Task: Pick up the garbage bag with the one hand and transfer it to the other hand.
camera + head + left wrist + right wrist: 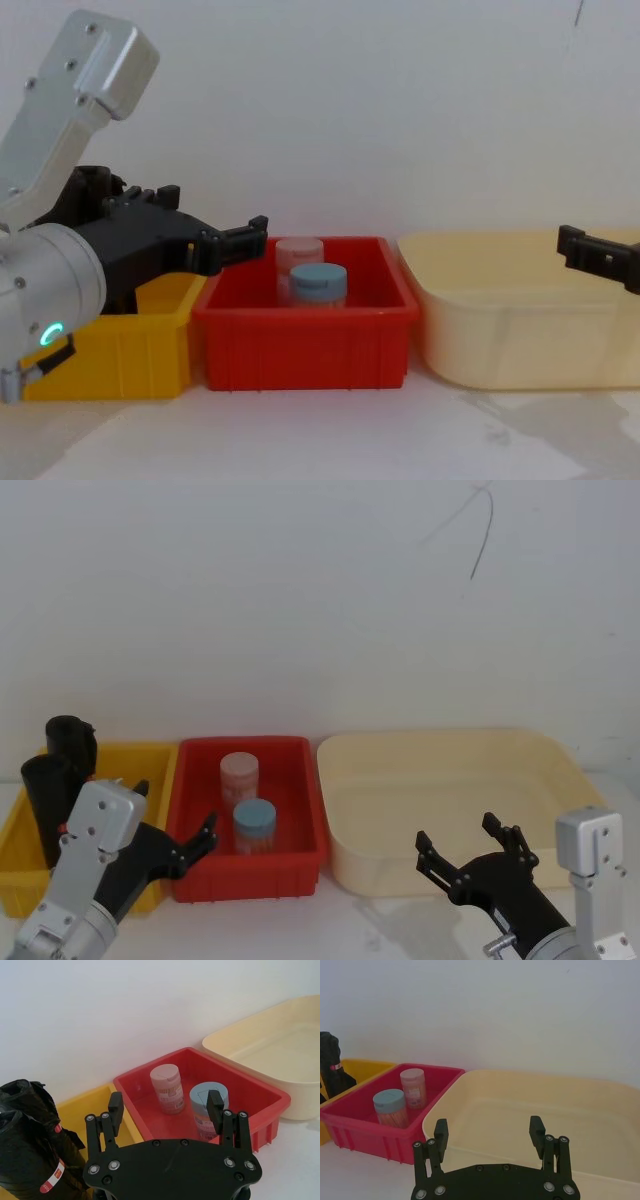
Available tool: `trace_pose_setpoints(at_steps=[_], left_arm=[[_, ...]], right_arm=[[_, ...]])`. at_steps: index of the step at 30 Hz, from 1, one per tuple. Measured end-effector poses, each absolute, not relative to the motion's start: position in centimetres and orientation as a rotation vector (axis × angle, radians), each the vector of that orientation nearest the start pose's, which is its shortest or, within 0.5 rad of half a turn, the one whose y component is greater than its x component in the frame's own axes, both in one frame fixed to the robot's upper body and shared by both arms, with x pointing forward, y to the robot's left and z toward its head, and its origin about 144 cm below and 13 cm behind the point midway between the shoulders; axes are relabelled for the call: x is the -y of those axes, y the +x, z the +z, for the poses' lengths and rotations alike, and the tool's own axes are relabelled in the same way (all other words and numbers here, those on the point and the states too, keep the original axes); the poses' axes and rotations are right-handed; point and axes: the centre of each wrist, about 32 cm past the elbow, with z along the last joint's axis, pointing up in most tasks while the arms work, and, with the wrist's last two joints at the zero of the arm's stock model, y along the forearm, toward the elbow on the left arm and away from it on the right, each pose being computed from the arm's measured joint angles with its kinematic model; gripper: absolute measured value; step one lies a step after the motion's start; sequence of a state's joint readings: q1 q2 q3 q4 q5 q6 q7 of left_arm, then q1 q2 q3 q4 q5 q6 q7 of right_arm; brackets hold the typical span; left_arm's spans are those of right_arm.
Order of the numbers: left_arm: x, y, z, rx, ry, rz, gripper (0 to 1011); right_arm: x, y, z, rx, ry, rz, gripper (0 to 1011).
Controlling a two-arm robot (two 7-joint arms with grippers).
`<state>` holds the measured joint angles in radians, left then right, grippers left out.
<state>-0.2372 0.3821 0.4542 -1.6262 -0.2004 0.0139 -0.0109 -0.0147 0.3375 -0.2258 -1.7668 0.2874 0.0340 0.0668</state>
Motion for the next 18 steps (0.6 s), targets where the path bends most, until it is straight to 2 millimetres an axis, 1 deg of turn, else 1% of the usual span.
trace_pose_setpoints(at_steps=[18], left_arm=[[-19.84,49.20,120.44,0.268,0.061,1.124,1002]], right_arm=[[23.71,44.33,118.87,0.075,0.026,-1.229,1000]])
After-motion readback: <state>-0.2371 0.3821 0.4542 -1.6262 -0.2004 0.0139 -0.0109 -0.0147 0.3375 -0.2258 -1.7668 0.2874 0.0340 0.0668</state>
